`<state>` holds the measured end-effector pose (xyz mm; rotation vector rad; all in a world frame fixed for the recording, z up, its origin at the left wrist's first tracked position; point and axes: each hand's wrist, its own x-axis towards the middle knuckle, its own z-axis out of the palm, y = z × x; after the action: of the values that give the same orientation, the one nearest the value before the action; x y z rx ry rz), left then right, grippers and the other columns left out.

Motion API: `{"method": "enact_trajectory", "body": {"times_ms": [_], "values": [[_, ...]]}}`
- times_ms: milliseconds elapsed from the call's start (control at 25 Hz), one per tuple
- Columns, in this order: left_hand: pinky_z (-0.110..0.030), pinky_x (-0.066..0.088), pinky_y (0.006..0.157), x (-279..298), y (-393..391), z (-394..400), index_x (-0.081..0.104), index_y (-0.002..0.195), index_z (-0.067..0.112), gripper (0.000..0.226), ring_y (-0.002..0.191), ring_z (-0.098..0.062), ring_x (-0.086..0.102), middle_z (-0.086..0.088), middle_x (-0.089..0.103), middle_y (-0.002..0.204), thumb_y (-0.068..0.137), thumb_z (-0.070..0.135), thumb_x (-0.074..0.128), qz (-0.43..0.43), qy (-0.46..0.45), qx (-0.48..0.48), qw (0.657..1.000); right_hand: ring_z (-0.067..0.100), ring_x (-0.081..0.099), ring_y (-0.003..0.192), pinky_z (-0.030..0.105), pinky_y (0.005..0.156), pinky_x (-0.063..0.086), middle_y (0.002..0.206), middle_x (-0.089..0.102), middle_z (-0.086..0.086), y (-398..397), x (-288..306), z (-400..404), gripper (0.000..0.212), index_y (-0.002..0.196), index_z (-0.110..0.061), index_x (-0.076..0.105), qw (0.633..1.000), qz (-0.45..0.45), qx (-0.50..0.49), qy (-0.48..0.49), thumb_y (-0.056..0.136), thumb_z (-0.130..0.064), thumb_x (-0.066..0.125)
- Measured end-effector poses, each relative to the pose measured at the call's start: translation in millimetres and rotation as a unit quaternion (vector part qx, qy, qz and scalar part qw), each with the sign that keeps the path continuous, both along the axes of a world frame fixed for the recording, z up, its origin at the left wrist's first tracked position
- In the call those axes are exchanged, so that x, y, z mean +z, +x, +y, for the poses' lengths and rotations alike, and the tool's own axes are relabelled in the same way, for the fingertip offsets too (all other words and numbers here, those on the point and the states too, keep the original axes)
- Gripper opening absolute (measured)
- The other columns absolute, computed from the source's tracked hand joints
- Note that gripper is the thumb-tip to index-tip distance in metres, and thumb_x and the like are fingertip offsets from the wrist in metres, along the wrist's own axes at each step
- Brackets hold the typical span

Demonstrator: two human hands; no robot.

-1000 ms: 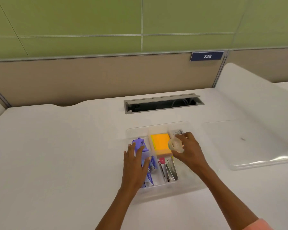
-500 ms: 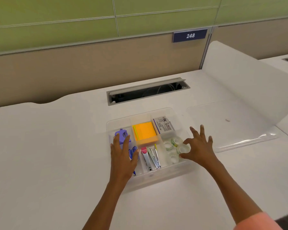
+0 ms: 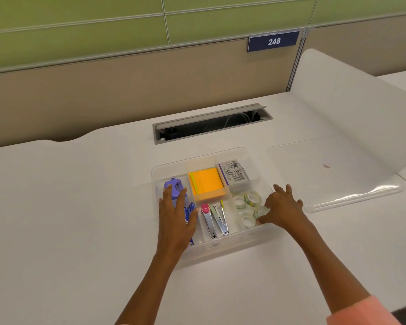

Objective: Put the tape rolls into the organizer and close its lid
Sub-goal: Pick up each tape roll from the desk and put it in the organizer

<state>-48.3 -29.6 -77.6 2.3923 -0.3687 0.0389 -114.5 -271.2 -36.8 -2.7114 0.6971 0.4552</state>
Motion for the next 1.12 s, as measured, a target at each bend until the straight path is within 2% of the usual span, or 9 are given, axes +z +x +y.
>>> {"method": "enact_trajectory", "body": {"times_ms": [240,320,400,480,560,680,800,960,1120], "values": [[-0.055,0.026,0.111,2,-1,-1,0.029,0.138,0.022,0.059,0.137,-0.035,0.024,-0.014,0.017,0.153,0.086,0.033,0.054,0.001,0.013,-0.007,1.000,0.035,-0.003,0.144,0.067,0.106,0.018,0.156,0.010,0.011,-4,3,4,0.059,0.117,-0.014,0.056,0.999,-0.011,-0.028,0.042,0.068,-0.038,0.077],[-0.055,0.018,0.114,5,-3,-3,0.035,0.135,0.020,0.051,0.137,-0.035,0.025,-0.016,0.018,0.152,0.088,0.028,0.052,-0.024,0.022,-0.018,0.999,0.035,-0.007,0.144,0.069,0.107,0.015,0.157,0.006,0.012,-8,2,5,0.046,0.116,-0.019,0.056,0.995,-0.096,-0.014,0.028,0.076,-0.036,0.070],[-0.057,0.013,0.112,11,-9,-11,0.045,0.128,0.022,0.039,0.139,-0.035,0.021,-0.017,0.020,0.151,0.089,0.025,0.046,-0.073,0.055,-0.043,0.995,0.033,-0.013,0.144,0.068,0.110,0.010,0.158,0.001,0.012,-10,-1,6,0.023,0.108,-0.023,0.062,0.980,-0.195,0.041,-0.007,0.085,-0.021,0.061],[-0.054,0.002,0.112,23,-18,-31,0.052,0.118,0.030,0.035,0.143,-0.028,0.006,-0.011,0.015,0.153,0.087,0.029,0.037,-0.081,0.069,-0.078,0.991,0.031,-0.019,0.142,0.065,0.112,0.004,0.158,-0.002,0.010,-11,-8,5,0.024,0.096,-0.025,0.068,0.968,-0.230,0.098,-0.034,0.085,-0.006,0.057],[-0.048,-0.011,0.110,31,-29,-56,0.055,0.115,0.034,0.038,0.142,-0.019,-0.011,-0.004,0.006,0.155,0.084,0.034,0.032,-0.065,0.067,-0.113,0.989,0.029,-0.023,0.139,0.065,0.112,0.003,0.157,-0.001,0.009,-12,-15,4,0.027,0.088,-0.024,0.071,0.967,-0.229,0.111,-0.025,0.082,-0.001,0.059],[-0.055,-0.013,0.111,26,-40,-85,0.057,0.114,0.031,0.041,0.139,-0.024,-0.023,-0.006,-0.005,0.156,0.084,0.038,0.031,-0.052,0.118,-0.147,0.981,0.023,-0.024,0.136,0.063,0.114,0.005,0.157,0.002,0.011,-11,-21,2,0.025,0.083,-0.018,0.073,0.969,-0.230,0.081,0.025,0.080,0.004,0.060],[-0.062,-0.012,0.110,13,-45,-94,0.058,0.114,0.030,0.047,0.136,-0.028,-0.028,-0.006,-0.012,0.155,0.083,0.042,0.025,-0.034,0.180,-0.151,0.971,0.022,-0.021,0.137,0.059,0.116,0.008,0.157,0.004,0.012,-10,-22,2,0.022,0.083,-0.014,0.074,0.968,-0.238,0.069,0.036,0.079,0.005,0.061],[-0.059,-0.024,0.101,11,-42,-97,0.046,0.125,0.038,0.063,0.131,-0.029,-0.036,-0.006,-0.020,0.153,0.078,0.055,0.008,-0.014,0.242,-0.158,0.957,0.030,-0.012,0.144,0.057,0.117,0.008,0.157,0.000,0.010,-9,-25,2,0.019,0.086,-0.017,0.072,0.968,-0.235,0.080,0.032,0.080,-0.001,0.063],[-0.061,-0.025,0.100,16,-42,-100,0.047,0.124,0.038,0.056,0.131,-0.028,-0.036,-0.007,-0.020,0.153,0.079,0.050,0.016,0.002,0.268,-0.161,0.950,0.029,-0.013,0.144,0.058,0.117,0.007,0.157,-0.004,0.007,-9,-22,2,0.021,0.095,-0.021,0.071,0.972,-0.215,0.089,0.024,0.083,-0.007,0.062]]}}
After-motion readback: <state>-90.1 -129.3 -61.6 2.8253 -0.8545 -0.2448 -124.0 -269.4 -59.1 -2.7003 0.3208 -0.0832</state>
